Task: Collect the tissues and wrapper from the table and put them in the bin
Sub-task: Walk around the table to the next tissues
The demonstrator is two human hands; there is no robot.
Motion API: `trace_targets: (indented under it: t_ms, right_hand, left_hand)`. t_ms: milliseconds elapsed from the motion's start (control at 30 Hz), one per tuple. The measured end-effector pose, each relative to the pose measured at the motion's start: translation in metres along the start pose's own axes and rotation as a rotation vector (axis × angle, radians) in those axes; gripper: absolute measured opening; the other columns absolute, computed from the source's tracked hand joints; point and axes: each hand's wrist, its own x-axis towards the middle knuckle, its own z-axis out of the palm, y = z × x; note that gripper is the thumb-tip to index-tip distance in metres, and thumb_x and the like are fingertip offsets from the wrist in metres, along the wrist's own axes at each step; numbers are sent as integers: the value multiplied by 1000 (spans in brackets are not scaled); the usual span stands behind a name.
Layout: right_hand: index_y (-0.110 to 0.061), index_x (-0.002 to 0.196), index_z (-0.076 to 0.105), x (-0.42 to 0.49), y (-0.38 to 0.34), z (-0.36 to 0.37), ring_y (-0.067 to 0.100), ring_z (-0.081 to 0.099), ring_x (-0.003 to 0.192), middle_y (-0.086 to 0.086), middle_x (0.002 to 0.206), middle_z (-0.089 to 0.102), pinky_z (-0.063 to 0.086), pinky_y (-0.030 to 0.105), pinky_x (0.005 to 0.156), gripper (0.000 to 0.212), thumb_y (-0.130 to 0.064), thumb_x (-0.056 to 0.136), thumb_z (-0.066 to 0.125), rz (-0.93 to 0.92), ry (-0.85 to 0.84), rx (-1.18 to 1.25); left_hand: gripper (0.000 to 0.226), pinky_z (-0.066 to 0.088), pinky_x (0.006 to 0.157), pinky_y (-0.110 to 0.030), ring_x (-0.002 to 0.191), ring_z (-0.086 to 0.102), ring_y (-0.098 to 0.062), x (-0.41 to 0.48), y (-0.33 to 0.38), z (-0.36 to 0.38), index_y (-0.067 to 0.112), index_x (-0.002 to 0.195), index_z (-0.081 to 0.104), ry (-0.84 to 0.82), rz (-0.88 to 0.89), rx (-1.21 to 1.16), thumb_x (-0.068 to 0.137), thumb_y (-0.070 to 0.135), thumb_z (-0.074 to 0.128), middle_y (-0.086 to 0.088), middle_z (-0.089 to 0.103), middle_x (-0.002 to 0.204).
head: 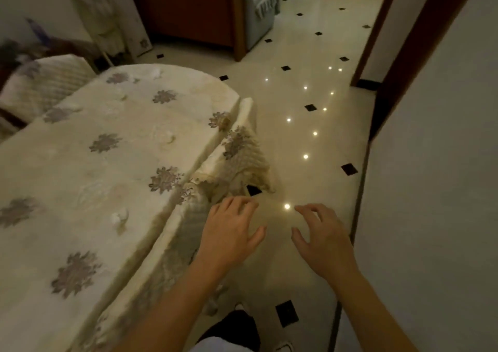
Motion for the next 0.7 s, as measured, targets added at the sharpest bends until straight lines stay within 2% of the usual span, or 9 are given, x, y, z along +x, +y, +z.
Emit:
trace_targets:
  t_ms: [333,533,700]
  right_hand:
    - [-17,119,62,156,-45,50,29,59,96,8,106,62,54,44,74,44,-22,77,73,-282,-118,14]
    - [-11,123,62,259,-82,87,28,58,106,11,115,63,54,44,86,43,-22,82,68,-452,-186,-20]
    - [-14,124,61,324,-120,129,25,57,108,8,115,62,55,40,79,42,-25,84,68,-590,-240,-27]
  left_hand:
    - [49,45,97,-37,115,52,-20,59,-81,11,24,123,59,69,-322,-11,91,56,42,1,59,124]
    - [46,45,93,-39,112,54,-21,112,-156,17,23,119,63,159,-480,-74,89,53,45,0,63,121]
    - [45,49,89,-40,109,57,-21,131,-209,20,23,119,63,176,-602,-59,88,51,49,1,63,120]
